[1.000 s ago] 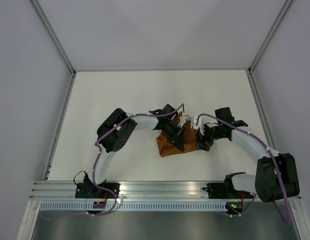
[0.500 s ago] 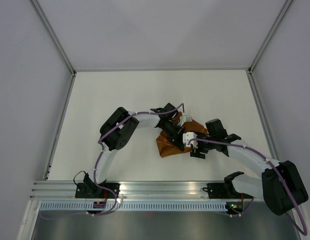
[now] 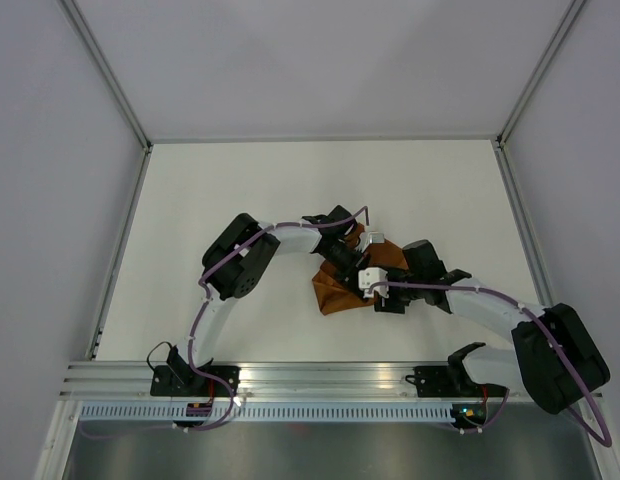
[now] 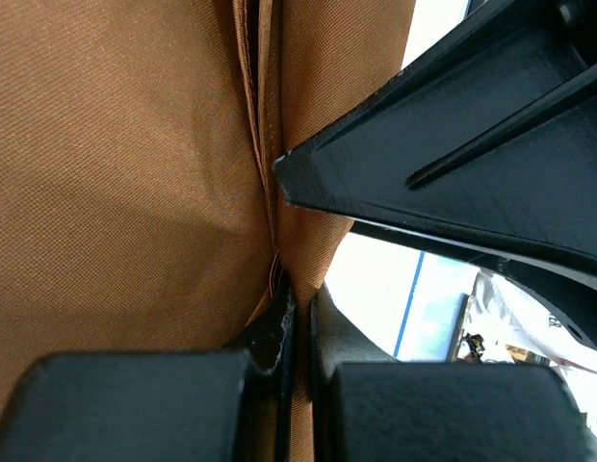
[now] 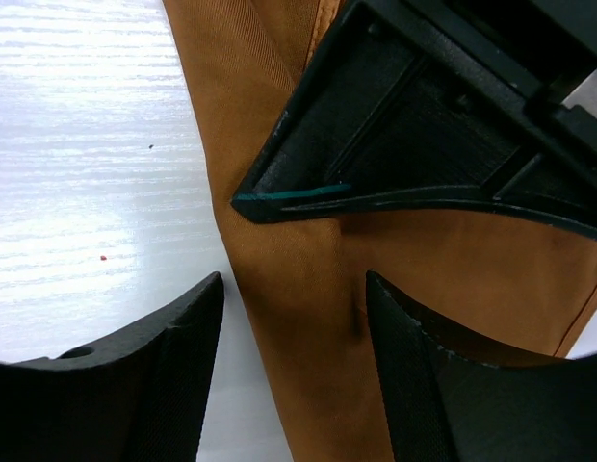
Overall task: Fold the napkin, place the utensils inside, and roll it up
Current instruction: Roll the napkin at the center of the board.
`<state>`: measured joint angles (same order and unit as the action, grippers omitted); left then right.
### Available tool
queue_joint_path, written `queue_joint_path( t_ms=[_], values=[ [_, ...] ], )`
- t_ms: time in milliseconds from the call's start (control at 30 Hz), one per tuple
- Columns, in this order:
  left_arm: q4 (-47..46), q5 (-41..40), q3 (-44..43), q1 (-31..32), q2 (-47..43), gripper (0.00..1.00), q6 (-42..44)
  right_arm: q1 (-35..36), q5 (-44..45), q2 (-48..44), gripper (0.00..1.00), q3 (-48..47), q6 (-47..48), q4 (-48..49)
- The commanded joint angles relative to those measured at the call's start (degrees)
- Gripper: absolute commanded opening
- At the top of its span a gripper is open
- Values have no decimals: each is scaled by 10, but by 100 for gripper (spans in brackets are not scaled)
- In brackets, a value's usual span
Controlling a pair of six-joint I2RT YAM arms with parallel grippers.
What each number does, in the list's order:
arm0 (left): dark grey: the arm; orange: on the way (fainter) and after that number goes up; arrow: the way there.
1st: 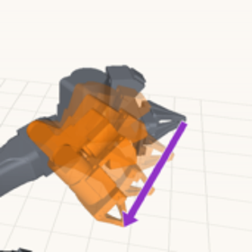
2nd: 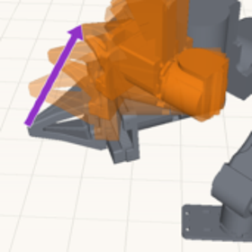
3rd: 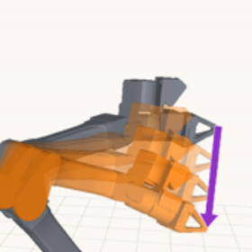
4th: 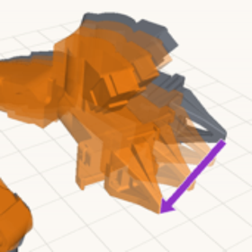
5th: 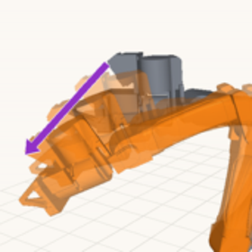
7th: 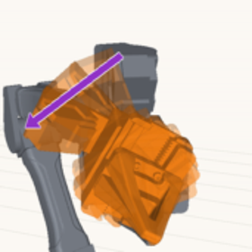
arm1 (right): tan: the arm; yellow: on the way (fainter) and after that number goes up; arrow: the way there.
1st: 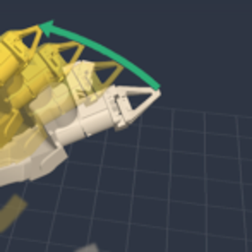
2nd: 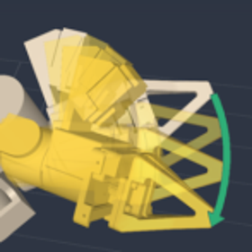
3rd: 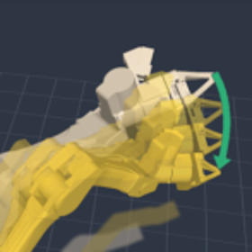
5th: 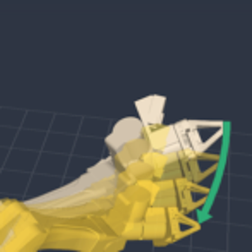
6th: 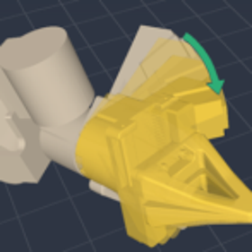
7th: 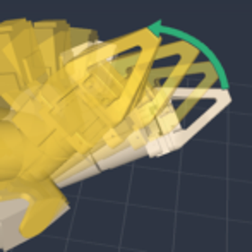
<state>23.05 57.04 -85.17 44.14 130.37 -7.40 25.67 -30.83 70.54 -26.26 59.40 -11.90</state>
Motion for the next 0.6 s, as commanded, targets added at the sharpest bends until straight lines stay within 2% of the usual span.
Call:
queue_joint_path(
  t_ms=[0, 167, 267, 300, 467, 567],
  values=[
    [49, -85, 1, -2, 32, 2, -21, 3, 8, 20, 66, 6, 6, 26],
    [49, -83, -2, -3, 24, 5, -16, 3, 9, 28, 51, 7, 6, 18],
    [45, -86, -4, -5, 9, 15, -18, 3, 8, 33, 38, 5, 8, 0],
    [41, -86, -4, -5, 3, 25, -24, 3, 8, 35, 35, 3, 8, -5],
    [-4, -90, 13, -16, -53, 47, -58, 3, -2, 57, 27, -12, 8, -36],
    [-27, -97, 31, -21, -88, 52, -75, 2, -17, 76, 22, -31, 11, -58]
  ],
)
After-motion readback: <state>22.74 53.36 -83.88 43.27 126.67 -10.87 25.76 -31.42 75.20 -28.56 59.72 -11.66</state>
